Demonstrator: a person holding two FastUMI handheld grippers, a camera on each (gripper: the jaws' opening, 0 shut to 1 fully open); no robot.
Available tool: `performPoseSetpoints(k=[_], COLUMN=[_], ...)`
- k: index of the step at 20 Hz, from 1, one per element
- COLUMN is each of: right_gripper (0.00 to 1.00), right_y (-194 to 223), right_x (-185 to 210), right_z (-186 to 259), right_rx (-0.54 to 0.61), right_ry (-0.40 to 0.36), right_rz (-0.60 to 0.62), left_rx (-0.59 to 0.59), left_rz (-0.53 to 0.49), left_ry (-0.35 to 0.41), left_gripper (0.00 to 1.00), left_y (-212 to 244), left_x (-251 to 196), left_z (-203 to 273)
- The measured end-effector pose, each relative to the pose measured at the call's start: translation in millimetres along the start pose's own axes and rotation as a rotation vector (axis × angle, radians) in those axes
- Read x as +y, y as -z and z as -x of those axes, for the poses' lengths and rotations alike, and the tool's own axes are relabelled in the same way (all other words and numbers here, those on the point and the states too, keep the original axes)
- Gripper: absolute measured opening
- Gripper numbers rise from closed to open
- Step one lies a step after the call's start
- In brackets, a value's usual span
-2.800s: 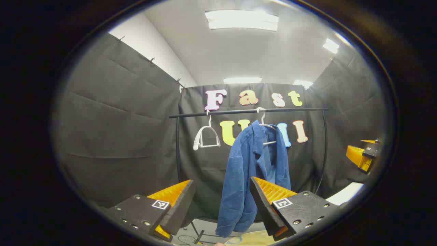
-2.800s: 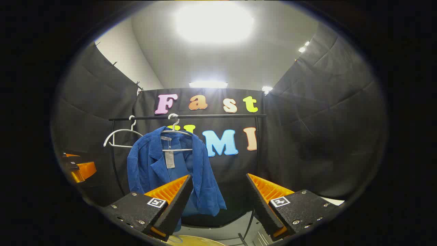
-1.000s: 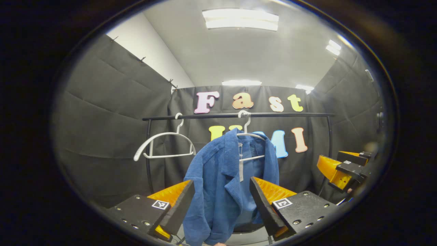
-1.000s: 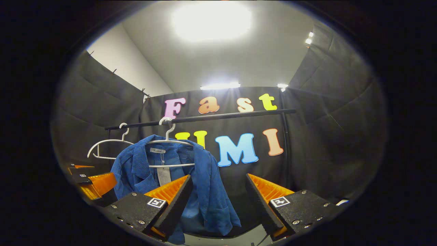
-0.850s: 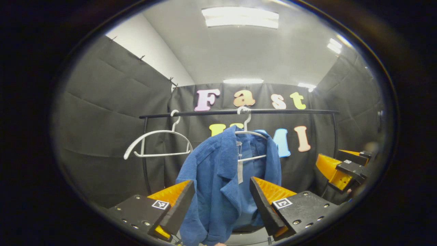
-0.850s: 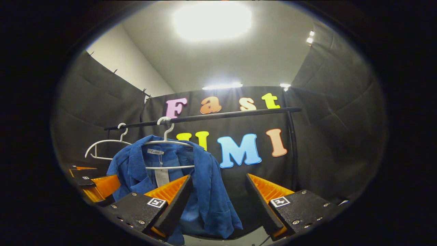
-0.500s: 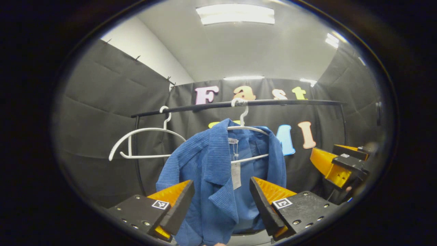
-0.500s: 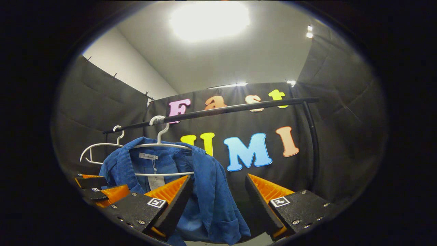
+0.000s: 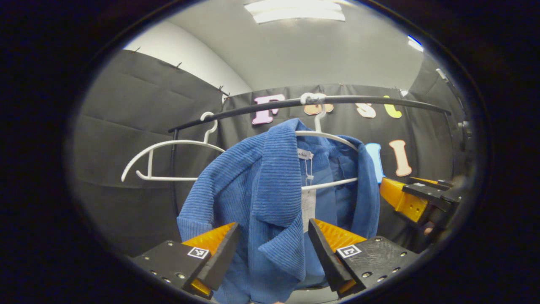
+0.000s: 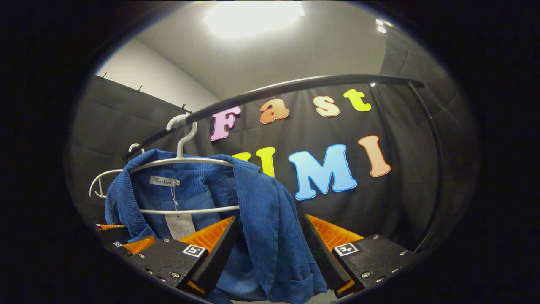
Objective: Grasp the clothes on the hanger with both hands and then place them into the laundry hamper below.
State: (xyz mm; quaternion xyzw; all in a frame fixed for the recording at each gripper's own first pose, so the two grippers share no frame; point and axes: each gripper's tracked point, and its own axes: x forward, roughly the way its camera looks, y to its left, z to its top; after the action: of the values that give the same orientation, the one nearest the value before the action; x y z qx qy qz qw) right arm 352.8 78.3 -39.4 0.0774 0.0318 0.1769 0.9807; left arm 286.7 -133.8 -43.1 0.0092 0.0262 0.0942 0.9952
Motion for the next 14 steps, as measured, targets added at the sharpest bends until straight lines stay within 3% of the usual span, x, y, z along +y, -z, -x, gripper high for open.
performPoseSetpoints(k=[1,2,7,9,10,11,13,14], right_gripper=[0.94,0.94,0.93,0.86,0.8,0.76,0.58,0.34], right_y=[9,15,41,53,56,61,63,60], right_x=[1,3,6,13,15,18,23,26], right_z=[-7,-13,-37,-46,-48,-48,-46,-44], right_rx=[0.023,0.04,0.105,0.139,0.154,0.164,0.166,0.152], right_ry=[-0.004,-0.015,-0.025,-0.04,-0.05,-0.06,-0.085,-0.098], right_rz=[-0.003,-0.003,0.033,0.018,0.02,0.029,0.043,0.052], left_rx=[0.005,0.009,0.024,0.025,0.025,0.026,0.03,0.028], left_rz=[-0.01,-0.011,-0.018,-0.034,-0.036,-0.035,-0.022,-0.014], left_ry=[-0.011,-0.015,-0.051,-0.069,-0.072,-0.079,-0.063,-0.051], left_gripper=[0.88,0.93,0.93,0.91,0.88,0.79,0.61,0.52], left_y=[3,6,15,17,17,18,17,16], left_x=[0,-2,1,5,7,11,12,10], left_z=[-5,-10,-23,-27,-28,-28,-29,-28])
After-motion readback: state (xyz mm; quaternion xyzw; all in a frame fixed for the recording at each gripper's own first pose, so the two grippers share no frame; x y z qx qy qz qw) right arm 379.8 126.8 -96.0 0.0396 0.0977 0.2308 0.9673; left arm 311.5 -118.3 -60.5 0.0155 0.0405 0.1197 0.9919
